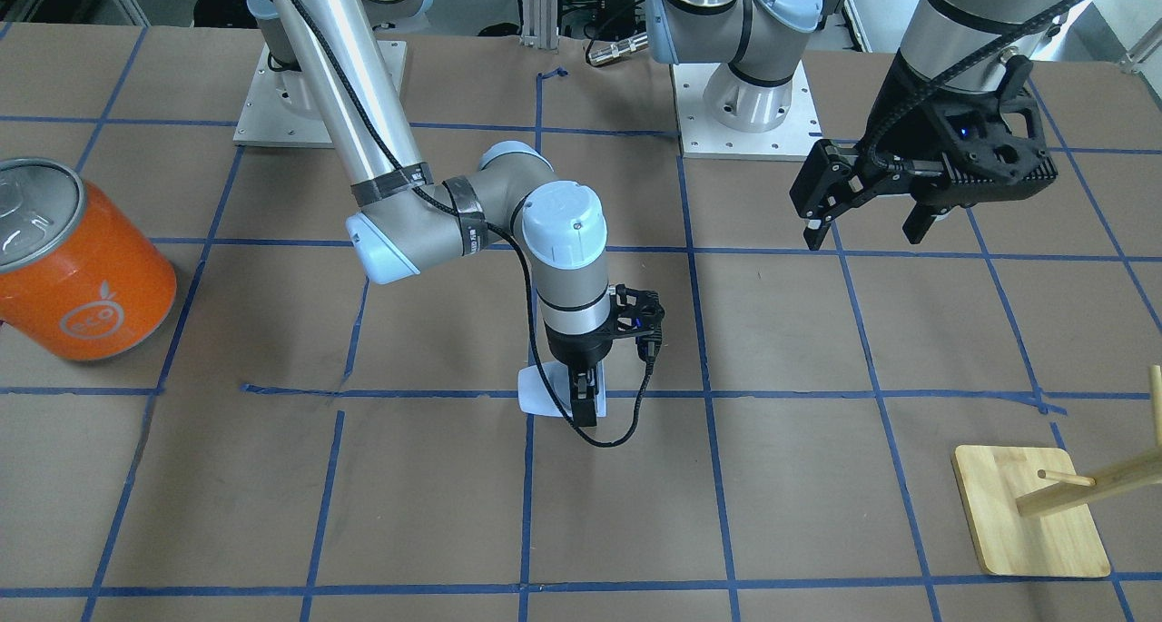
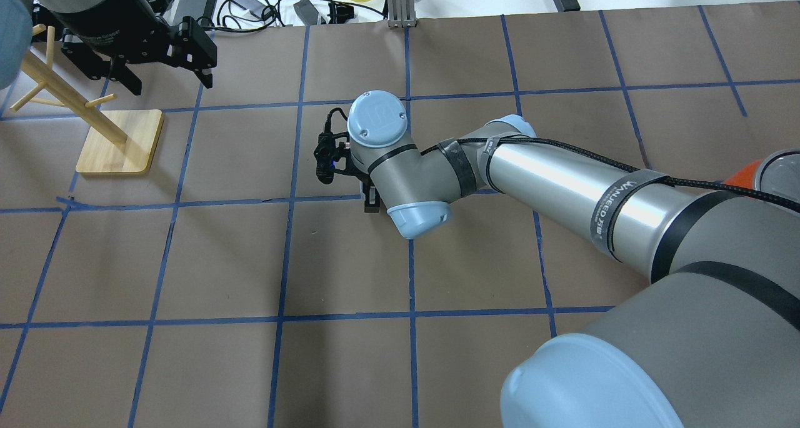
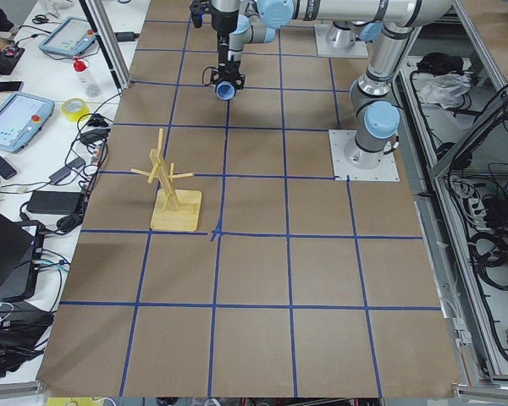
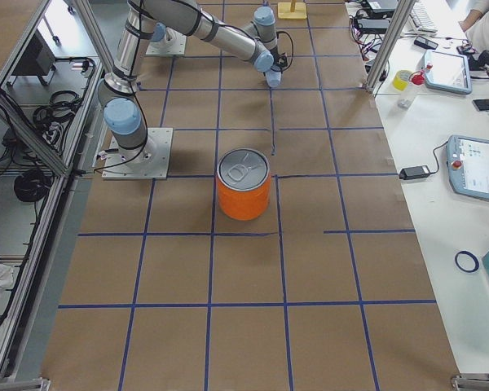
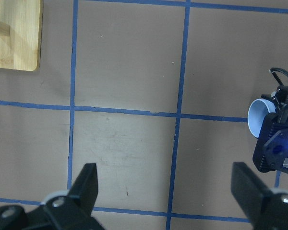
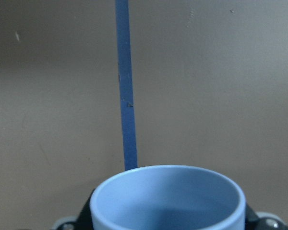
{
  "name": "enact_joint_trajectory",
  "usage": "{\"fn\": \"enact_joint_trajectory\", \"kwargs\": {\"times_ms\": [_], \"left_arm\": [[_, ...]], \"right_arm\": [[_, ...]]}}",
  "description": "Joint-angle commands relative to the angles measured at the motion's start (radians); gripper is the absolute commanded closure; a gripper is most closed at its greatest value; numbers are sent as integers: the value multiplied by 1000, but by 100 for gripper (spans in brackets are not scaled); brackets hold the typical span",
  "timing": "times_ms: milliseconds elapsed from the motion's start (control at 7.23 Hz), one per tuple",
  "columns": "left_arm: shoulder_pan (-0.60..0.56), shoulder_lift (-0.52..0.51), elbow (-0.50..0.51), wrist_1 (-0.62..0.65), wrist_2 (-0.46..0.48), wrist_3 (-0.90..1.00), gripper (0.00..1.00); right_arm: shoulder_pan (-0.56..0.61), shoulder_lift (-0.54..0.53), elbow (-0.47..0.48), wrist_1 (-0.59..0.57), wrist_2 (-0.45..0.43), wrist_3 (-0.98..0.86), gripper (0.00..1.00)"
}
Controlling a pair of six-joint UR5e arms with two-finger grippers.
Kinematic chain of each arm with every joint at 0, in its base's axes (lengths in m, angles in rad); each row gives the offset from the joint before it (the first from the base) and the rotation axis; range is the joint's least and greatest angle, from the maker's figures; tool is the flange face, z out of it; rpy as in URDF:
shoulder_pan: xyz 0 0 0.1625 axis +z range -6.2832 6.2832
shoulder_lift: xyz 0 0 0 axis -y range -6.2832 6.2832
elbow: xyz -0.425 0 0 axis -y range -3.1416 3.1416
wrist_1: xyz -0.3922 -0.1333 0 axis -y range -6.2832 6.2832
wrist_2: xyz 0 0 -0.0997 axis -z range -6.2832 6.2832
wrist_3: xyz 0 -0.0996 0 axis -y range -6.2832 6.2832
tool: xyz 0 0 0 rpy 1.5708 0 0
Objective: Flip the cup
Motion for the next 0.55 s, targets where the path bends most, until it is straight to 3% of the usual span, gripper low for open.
{"fn": "enact_joint_trajectory", "kwargs": {"times_ms": [0, 415], "left_arm": [[0, 0, 0, 0, 0, 0, 0], [0, 0, 0, 1, -1, 1, 0]], "right_arm": [[0, 1, -1, -7, 53, 4, 100], [2, 4, 2, -7, 49, 9, 100]]}}
